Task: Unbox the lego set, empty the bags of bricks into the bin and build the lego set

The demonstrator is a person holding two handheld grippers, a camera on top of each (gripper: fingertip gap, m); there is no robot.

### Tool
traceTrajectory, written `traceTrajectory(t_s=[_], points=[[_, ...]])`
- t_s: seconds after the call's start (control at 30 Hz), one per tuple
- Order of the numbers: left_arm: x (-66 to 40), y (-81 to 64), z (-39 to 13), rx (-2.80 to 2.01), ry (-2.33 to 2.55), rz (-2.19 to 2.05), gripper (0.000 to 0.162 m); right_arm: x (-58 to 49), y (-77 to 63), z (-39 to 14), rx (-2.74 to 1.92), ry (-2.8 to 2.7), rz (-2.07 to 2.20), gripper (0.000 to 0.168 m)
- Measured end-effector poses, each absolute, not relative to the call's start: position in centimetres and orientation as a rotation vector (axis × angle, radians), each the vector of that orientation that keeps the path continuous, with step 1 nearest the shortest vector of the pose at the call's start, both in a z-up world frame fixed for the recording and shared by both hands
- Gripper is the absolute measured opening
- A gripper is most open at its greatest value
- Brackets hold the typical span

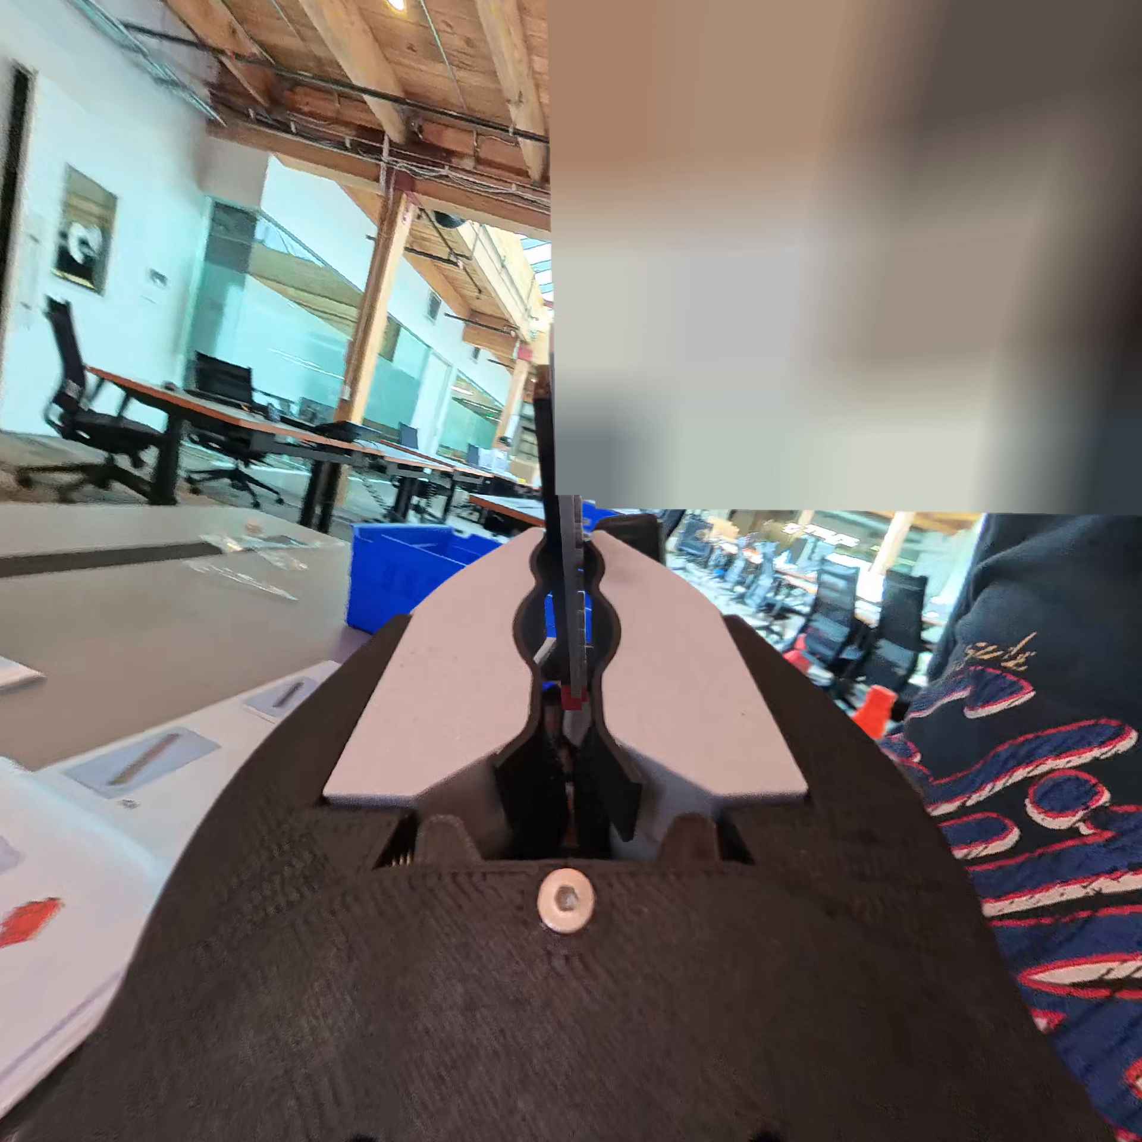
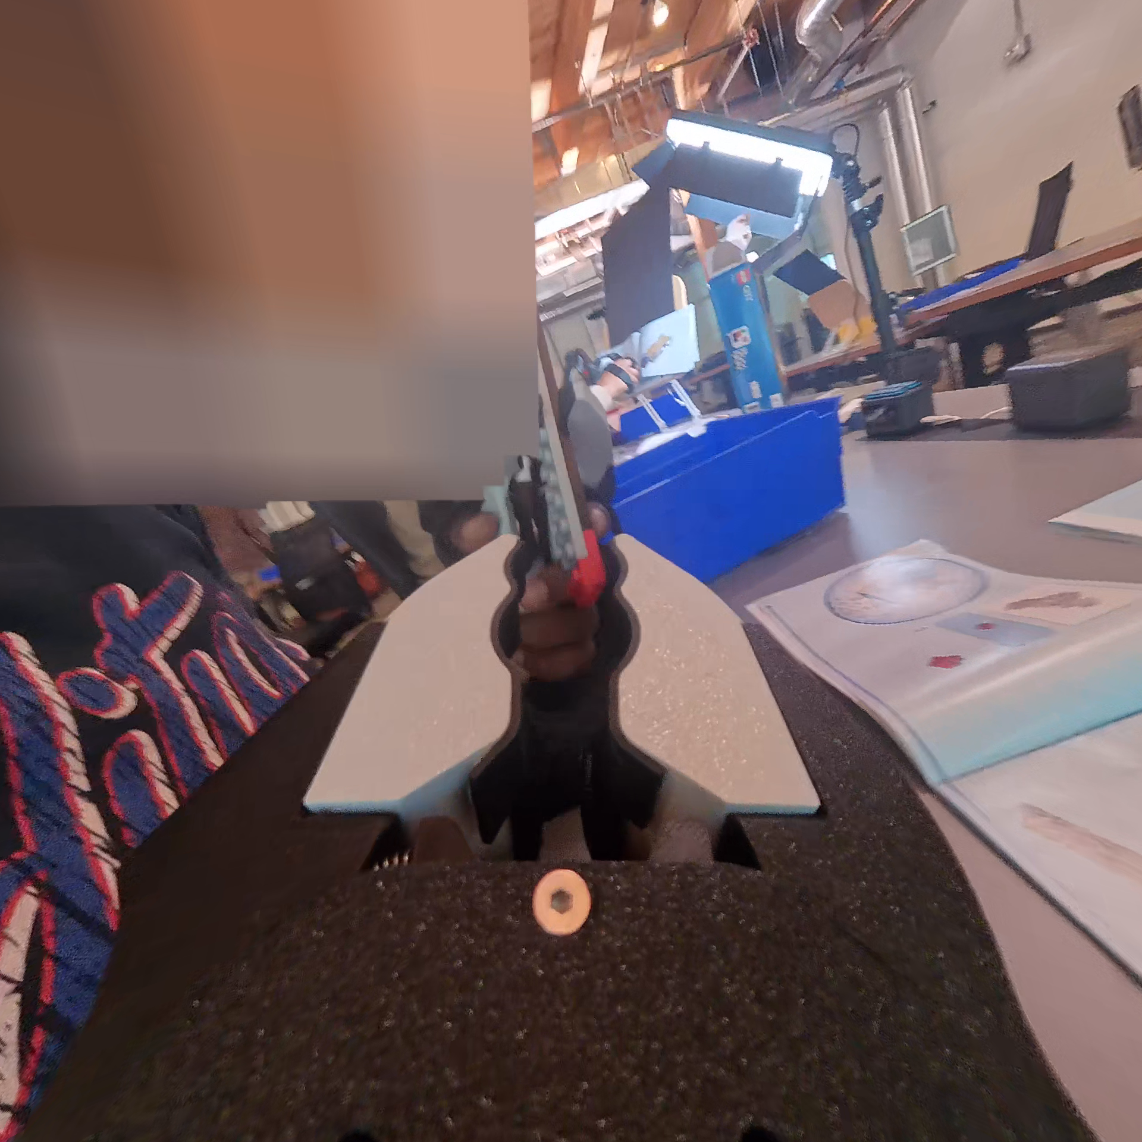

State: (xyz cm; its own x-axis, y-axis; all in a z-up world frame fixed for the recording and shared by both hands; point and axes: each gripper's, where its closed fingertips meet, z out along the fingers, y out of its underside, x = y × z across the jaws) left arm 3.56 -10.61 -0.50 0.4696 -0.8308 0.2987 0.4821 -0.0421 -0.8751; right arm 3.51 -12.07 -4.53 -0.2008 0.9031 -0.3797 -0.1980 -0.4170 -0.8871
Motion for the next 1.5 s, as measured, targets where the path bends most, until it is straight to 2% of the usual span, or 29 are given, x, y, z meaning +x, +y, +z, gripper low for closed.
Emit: traceTrajectory(t_s=[0.1,0.3,0.5,0.67,0.9,1.0,1.13,1.2,1.3,1.4,1.5], points=[[2.1,-9.8,-0.8,-1.276,0.412,-0.871,0.008,3.9,-11.3,-5.1,-1.252,-1.011,1.486,0.035],[-0.2,-7.5,-3.4,-1.414,0.629,-0.151,0.009,5.1,-9.9,-4.4,-1.218,-1.023,1.131,0.034],[-1.0,-5.8,-6.2,-1.459,0.867,0.479,0.008,4.4,-9.6,-4.9,-1.281,-0.992,1.113,0.033],[-0.7,-5.5,-6.6,-1.377,0.997,0.750,0.008,3.9,-9.3,-4.6,-1.309,-0.944,1.203,0.033],[0.2,-5.7,-7.7,-1.340,1.115,0.864,0.008,2.6,-9.0,-5.5,-1.353,-1.020,1.169,0.031],[0.5,-5.8,-8.3,-1.351,1.139,0.856,0.008,2.5,-8.9,-6.3,-1.361,-1.090,1.075,0.020],[1.0,-6.1,-9.0,-1.380,1.160,0.788,0.010,3.1,-9.0,-7.2,-1.352,-1.231,0.979,0.018],[1.6,-6.6,-9.7,-1.444,1.185,0.647,0.014,3.6,-9.2,-7.7,-1.338,-1.310,0.974,0.017],[2.6,-7.8,-10.5,-1.580,1.210,0.277,0.038,4.6,-9.9,-8.5,-1.268,-1.473,0.952,0.017],[4.2,-10.0,-10.9,-1.673,1.286,-0.147,0.047,5.4,-10.8,-8.7,-1.200,-1.587,0.984,0.018],[4.6,-10.6,-11.5,-1.704,1.368,-0.282,0.046,5.7,-11.1,-8.6,-1.160,-1.622,1.018,0.018]])
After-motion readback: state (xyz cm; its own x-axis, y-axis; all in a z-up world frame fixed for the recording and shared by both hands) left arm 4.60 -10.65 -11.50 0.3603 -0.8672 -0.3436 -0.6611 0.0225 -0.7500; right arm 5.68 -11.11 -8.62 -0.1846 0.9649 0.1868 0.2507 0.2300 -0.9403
